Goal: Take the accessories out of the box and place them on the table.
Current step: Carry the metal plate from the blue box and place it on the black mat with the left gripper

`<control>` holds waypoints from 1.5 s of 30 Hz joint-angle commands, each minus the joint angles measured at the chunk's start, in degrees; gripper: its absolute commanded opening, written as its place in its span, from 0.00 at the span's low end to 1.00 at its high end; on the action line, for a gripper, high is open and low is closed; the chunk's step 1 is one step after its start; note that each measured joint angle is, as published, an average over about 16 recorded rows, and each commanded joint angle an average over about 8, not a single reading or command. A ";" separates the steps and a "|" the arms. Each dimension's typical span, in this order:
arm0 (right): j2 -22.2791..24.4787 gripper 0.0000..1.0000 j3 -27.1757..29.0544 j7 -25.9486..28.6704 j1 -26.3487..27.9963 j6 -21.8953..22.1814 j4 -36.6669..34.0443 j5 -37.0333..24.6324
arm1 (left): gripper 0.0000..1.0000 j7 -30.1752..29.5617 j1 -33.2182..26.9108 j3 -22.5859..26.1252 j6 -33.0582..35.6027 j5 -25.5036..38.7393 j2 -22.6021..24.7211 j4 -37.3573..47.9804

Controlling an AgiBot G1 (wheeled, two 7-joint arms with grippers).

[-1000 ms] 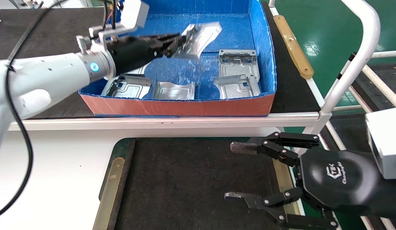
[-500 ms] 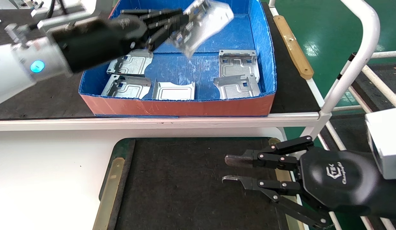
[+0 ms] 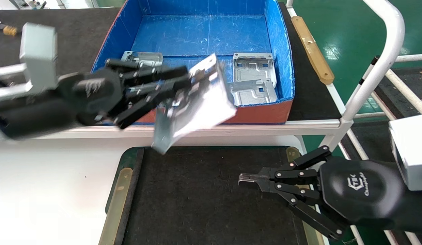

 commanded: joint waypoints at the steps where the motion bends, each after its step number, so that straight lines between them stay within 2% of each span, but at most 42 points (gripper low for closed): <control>1: 0.00 0.00 -0.01 0.00 0.00 0.00 0.00 0.00 | 0.00 1.72 0.06 -0.07 3.74 -0.77 -0.47 2.08; 9: 0.01 0.00 -0.04 -0.02 0.01 0.02 0.00 0.02 | 0.00 6.27 4.78 6.92 5.01 -4.26 -4.87 -1.91; 14: 0.02 0.00 -0.05 -0.03 0.01 0.02 0.00 0.04 | 0.00 13.63 7.77 11.83 4.65 -4.22 -6.38 -4.17; 18: 0.03 0.00 -0.07 -0.03 0.01 0.03 0.00 0.05 | 0.00 20.72 9.53 14.50 3.35 -2.99 -5.03 -2.73; 23: 0.04 0.00 -0.08 -0.04 0.02 0.04 0.00 0.06 | 0.00 26.92 11.01 16.11 -0.55 -0.64 -0.24 2.08; 24: 0.04 0.06 -0.09 -0.04 0.02 0.04 0.00 0.06 | 0.00 27.89 11.26 16.35 -1.56 -0.09 0.92 3.04; 31: 0.05 0.93 -0.11 -0.06 0.02 0.05 0.00 0.08 | 0.00 33.56 12.16 17.85 -7.94 3.09 9.17 8.38; 32: 0.05 1.00 -0.12 -0.06 0.03 0.05 0.00 0.08 | 0.00 34.17 12.12 18.03 -8.77 3.44 10.38 9.23; 45: 0.07 1.00 -0.16 -0.08 0.04 0.07 0.00 0.11 | 0.00 43.57 7.92 19.46 -17.19 6.92 23.64 24.42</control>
